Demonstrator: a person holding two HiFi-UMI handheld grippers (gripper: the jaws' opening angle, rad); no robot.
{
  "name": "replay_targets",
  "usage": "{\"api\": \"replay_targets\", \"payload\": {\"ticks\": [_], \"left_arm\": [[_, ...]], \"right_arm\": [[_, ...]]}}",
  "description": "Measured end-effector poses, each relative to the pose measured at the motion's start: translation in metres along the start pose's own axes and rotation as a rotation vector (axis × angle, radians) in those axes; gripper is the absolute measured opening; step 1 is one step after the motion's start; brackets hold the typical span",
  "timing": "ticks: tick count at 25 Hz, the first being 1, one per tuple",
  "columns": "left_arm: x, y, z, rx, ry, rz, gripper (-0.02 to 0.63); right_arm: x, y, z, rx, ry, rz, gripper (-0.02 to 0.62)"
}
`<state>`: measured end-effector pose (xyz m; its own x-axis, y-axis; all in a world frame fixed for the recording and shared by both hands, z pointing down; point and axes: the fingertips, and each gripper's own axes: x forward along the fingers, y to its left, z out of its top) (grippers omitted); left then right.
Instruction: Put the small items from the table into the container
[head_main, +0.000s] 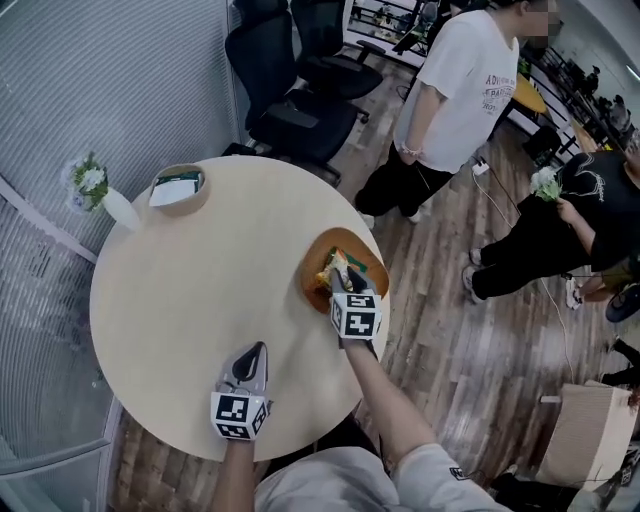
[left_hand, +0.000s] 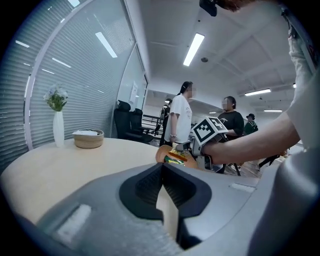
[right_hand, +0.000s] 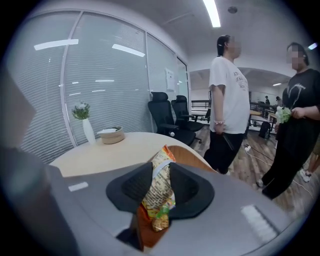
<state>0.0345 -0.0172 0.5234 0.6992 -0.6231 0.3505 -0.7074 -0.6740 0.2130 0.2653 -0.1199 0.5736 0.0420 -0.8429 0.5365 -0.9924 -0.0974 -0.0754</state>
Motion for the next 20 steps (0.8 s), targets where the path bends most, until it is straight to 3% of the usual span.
{"api": "replay_targets", "payload": {"ticks": [6, 13, 17, 20], "left_arm": [[0.024, -0.033, 0.002, 0.023, 0.018, -0.065, -0.003], [0.033, -0.040, 0.006, 0.028, 0.025, -0.075, -0.003], [0.025, -0.036, 0.009, 0.028, 0.021, -0.059, -0.003], [0.018, -0.032, 0.012, 0.026, 0.008, -0.042, -0.003]], "right_arm": [[-0.009, -0.039, -0.029, 0.031, 0.049, -0.043, 0.109], [-0.003, -0.042, -0.046, 0.047, 0.096, -0.010, 0.129], [-0.011, -0.038, -0.038, 0.062, 0.049, 0.004, 0.176], [-0.029, -0.018, -0.022, 0.070, 0.002, 0.078, 0.146]]}}
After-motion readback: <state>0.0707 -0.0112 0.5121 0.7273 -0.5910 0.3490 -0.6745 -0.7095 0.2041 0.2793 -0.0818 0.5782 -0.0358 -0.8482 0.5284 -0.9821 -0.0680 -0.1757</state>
